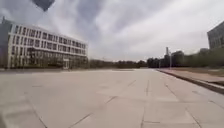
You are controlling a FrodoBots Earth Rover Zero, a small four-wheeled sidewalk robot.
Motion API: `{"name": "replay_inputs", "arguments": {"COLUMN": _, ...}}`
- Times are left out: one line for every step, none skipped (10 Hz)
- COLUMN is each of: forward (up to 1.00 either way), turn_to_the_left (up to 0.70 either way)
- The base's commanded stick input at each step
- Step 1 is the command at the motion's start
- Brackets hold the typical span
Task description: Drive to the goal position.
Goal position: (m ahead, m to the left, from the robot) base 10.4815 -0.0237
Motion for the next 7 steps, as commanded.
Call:
{"name": "replay_inputs", "arguments": {"forward": 0.5, "turn_to_the_left": 0.0}}
{"name": "replay_inputs", "arguments": {"forward": 0.5, "turn_to_the_left": 0.0}}
{"name": "replay_inputs", "arguments": {"forward": 0.5, "turn_to_the_left": 0.0}}
{"name": "replay_inputs", "arguments": {"forward": 0.5, "turn_to_the_left": 0.0}}
{"name": "replay_inputs", "arguments": {"forward": 0.5, "turn_to_the_left": 0.0}}
{"name": "replay_inputs", "arguments": {"forward": 0.5, "turn_to_the_left": 0.0}}
{"name": "replay_inputs", "arguments": {"forward": 0.5, "turn_to_the_left": 0.0}}
